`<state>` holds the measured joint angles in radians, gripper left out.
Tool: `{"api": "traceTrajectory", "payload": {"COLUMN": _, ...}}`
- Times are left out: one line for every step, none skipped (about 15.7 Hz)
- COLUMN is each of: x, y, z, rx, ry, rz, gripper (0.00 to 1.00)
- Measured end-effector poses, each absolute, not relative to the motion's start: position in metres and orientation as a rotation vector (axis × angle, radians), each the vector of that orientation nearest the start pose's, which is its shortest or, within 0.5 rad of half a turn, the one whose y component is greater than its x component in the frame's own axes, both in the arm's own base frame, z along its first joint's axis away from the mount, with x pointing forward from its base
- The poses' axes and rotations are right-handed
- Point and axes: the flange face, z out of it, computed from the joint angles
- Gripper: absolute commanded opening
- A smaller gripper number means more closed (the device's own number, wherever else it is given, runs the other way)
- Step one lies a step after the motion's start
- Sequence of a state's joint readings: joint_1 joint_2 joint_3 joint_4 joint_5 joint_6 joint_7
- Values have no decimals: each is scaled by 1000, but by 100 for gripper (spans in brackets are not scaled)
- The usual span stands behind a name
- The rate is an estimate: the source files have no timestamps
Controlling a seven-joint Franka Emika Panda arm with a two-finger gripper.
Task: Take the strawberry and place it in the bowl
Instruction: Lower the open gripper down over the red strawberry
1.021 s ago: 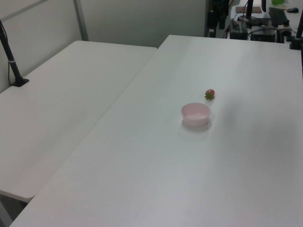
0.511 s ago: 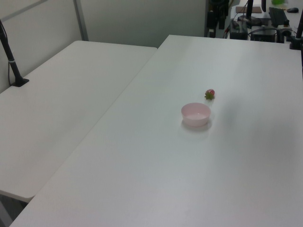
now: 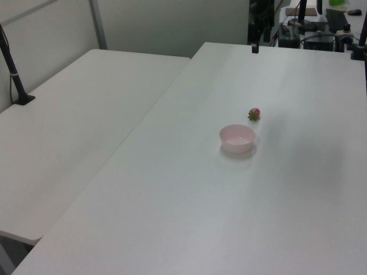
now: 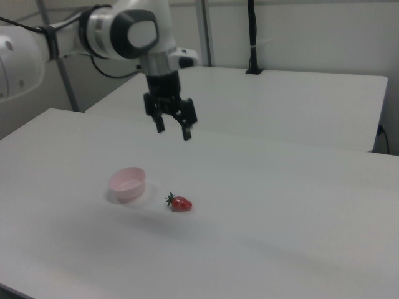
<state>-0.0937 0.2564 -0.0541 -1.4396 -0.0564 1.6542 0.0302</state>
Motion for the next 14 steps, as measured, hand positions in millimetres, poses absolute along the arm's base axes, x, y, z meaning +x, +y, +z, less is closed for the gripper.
{"api": "traceTrajectory", "payload": {"x": 627, "y": -111, "z": 531, "rx": -3192, "ry": 312, "rz": 84, "gripper": 100}}
{"api": "traceTrajectory", "payload": {"x": 626, "y": -130, "z": 516, "rx": -3186, "ry": 355, "rz": 94, "gripper": 100}}
{"api": "traceTrajectory", "payload": {"x": 625, "y": -137, "z": 506, "rx": -3181, "ry": 398, "rz": 97, "gripper": 100}}
{"api": "traceTrajectory", "payload": {"x": 625, "y": -139, "z": 496, "rx": -3173, "ry": 463, "rz": 96, "gripper": 100}}
{"api": "traceTrajectory", "payload": {"x": 625, "y": -138, "z": 484, "rx": -3162, "ry": 540, "rz": 87, "gripper": 100}}
{"api": "traceTrajectory", "payload": {"x": 627, "y": -133, "z": 472, "rx": -3148, "ry": 621, "rz": 71, "gripper": 100}}
{"api": "traceTrajectory", "payload": {"x": 628, "y": -126, "z": 460, "rx": -3130, "ry": 711, "rz": 49, "gripper": 100}}
{"api": "traceTrajectory", "payload": {"x": 630, "y": -119, "z": 450, "rx": -3107, "ry": 806, "rz": 27, "gripper": 100}}
{"api": "traceTrajectory", "payload": {"x": 630, "y": -112, "z": 442, "rx": -3085, "ry": 883, "rz": 16, "gripper": 99}}
{"api": "traceTrajectory", "payload": {"x": 630, "y": -108, "z": 435, "rx": -3070, "ry": 934, "rz": 14, "gripper": 97}}
{"api": "traceTrajectory", "payload": {"x": 629, "y": -105, "z": 430, "rx": -3061, "ry": 966, "rz": 23, "gripper": 97}}
{"api": "traceTrajectory", "payload": {"x": 627, "y": -101, "z": 424, "rx": -3048, "ry": 1009, "rz": 34, "gripper": 95}}
{"api": "traceTrajectory", "payload": {"x": 627, "y": -99, "z": 420, "rx": -3039, "ry": 1039, "rz": 36, "gripper": 93}}
{"api": "traceTrajectory", "payload": {"x": 626, "y": -97, "z": 415, "rx": -3031, "ry": 1059, "rz": 28, "gripper": 89}}
